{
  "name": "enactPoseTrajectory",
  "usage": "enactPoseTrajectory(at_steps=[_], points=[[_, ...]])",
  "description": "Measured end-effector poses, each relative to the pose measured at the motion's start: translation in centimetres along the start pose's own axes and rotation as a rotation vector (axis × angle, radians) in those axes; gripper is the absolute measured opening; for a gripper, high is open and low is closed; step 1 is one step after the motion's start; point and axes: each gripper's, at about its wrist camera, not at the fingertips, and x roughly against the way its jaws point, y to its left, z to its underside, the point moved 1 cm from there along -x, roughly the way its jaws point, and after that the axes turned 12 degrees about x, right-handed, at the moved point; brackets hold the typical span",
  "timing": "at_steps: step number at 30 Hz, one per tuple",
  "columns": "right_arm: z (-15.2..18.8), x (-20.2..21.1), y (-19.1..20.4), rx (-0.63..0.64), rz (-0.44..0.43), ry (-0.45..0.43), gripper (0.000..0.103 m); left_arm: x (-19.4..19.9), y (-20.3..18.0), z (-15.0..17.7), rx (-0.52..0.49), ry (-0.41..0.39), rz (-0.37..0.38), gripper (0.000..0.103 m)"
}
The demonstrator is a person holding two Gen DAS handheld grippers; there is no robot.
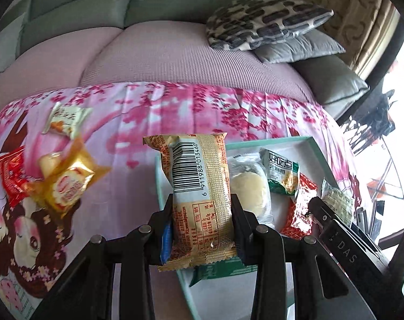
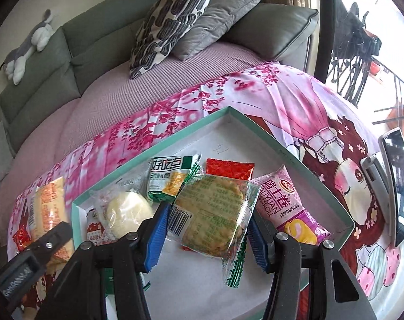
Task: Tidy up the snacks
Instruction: 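Lower bread pack and biscuit pack into the tray, open both tools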
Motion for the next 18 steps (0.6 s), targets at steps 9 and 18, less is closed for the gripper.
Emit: enactPoseTrajectory(at_steps=[9, 18], points=[[0.1, -1.4, -1.2, -0.041, -0.006, 0.034, 0.058, -2.4, -1.0, 0.3, -0.017, 0.035, -0.016, 0.039], [0.3, -2.1, -1.2, -0.046, -0.007, 0.055, 0.059, -2.5, -2.9, 1.0, -0.063, 0.041, 0.024, 0.039]])
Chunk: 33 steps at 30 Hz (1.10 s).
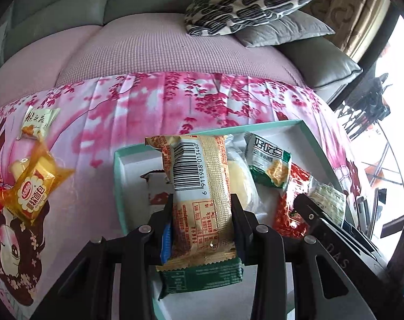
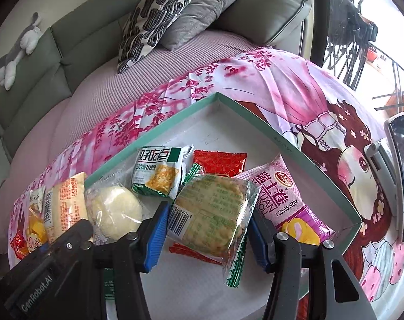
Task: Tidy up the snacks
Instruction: 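Lower bread pack and biscuit pack into the tray, open both tools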
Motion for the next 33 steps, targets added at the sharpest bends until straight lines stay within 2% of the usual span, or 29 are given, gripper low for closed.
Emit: enactPoseTrajectory(at_steps=[5, 6, 8, 18, 26, 33], points=[[0.0, -0.1, -0.1, -0.006, -0.004, 0.012, 0.061, 0.2, 0.1, 0.0, 0.009, 0.01, 0.011, 0.041], [-0.1, 0.0, -0.1, -0.008, -0.005, 0.013, 0.061, 0.2, 0.1, -0.1, 0.013, 0.01, 0.014, 0.044], [-0.1, 0.0, -0.1, -0.007, -0.01, 0.014, 0.062, 0.7, 0.2, -0.2, 0.017, 0.004, 0.019, 0.058], [-0.4, 0.9, 0.5, 0.041, -0.008, 0.005, 0.067, 3.6, 1.1, -1.0, 0.045, -0.034, 0.007, 0.067], [-0.4, 1.8, 1.2, 0.057, -0.02, -0.005, 0.076, 4.9, 3.9, -1.5, 0.13, -0.049, -0.08, 0.073], [-0.3, 2.6, 3.1, 0.112, -0.036, -0.023, 0.08, 4.8, 7.3, -1.5, 0.215, -0.046, -0.217, 0.077]])
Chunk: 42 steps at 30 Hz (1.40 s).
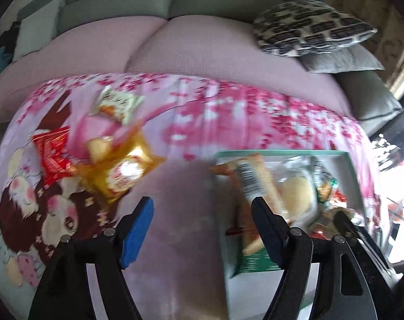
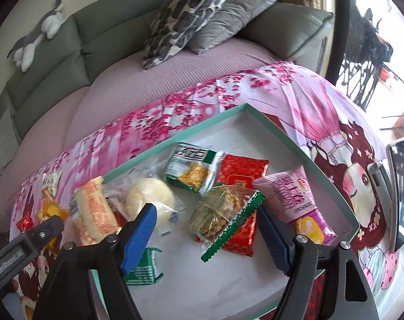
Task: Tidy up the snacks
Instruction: 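Lower bread pack and biscuit pack into the tray, open both tools, then move both open tools over the red pack and yellow bread pack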
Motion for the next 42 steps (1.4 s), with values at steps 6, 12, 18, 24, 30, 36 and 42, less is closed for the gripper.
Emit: enactPoseTrajectory(at_steps=[6, 12, 18, 24, 30, 36, 42], points=[[0.1, 0.2, 2.0, 0.053, -0.02, -0.001, 0.08, -0.3, 2.4, -0.1, 0.047, -0.002, -0.057, 0.077], [0.1, 0.5, 2.3, 0.061, -0.015, -0.015, 0.085, -0.5, 3.7, 0.0, 0.082, 0.0, -0.077, 0.08], [0.2, 0.3, 1.9, 0.048, -0.02, -0.008, 0.089, -0.8, 4.6, -0.1, 0.11, 0.002, -0.103, 0.084], [0.2, 0.4, 2.0, 0.05, -0.024, -0.023, 0.101, -0.9, 4.8, 0.0, 0.108, -0.012, -0.12, 0.09], [0.1, 0.4, 2.1, 0.056, -0.03, -0.038, 0.103, -1.0, 4.9, 0.1, 0.11, -0.028, -0.134, 0.094], [0.0, 0.5, 2.1, 0.058, -0.025, -0.05, 0.103, -0.7, 5.1, 0.0, 0.102, -0.067, -0.151, 0.096], [0.0, 0.6, 2.8, 0.058, -0.066, -0.044, 0.103, 0.2, 5.8, -0.5, 0.124, -0.082, -0.135, 0.096]])
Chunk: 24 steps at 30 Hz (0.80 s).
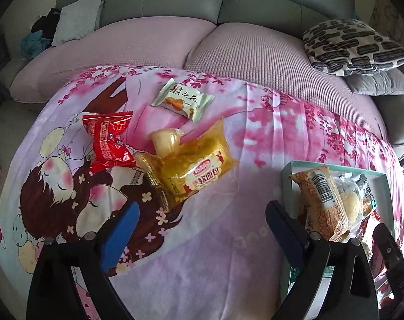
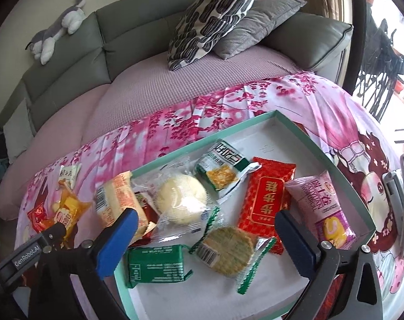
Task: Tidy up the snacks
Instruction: 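Move both open tools over the red pack and yellow bread pack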
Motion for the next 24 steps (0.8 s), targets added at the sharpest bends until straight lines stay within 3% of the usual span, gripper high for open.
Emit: enactPoseTrajectory(at_steps=[15, 24], points=[[-0.1, 1.6, 8.8, 0.205, -0.126, -0.085, 0.103, 2.4, 8.0, -3.1, 0.119, -0.096, -0.119, 0.096], [1.2, 0.8, 15.9, 0.344, -0.208, -0.051, 0.103, 2.4, 12.9, -4.0, 0.199, -0.097, -0.17, 0.096]])
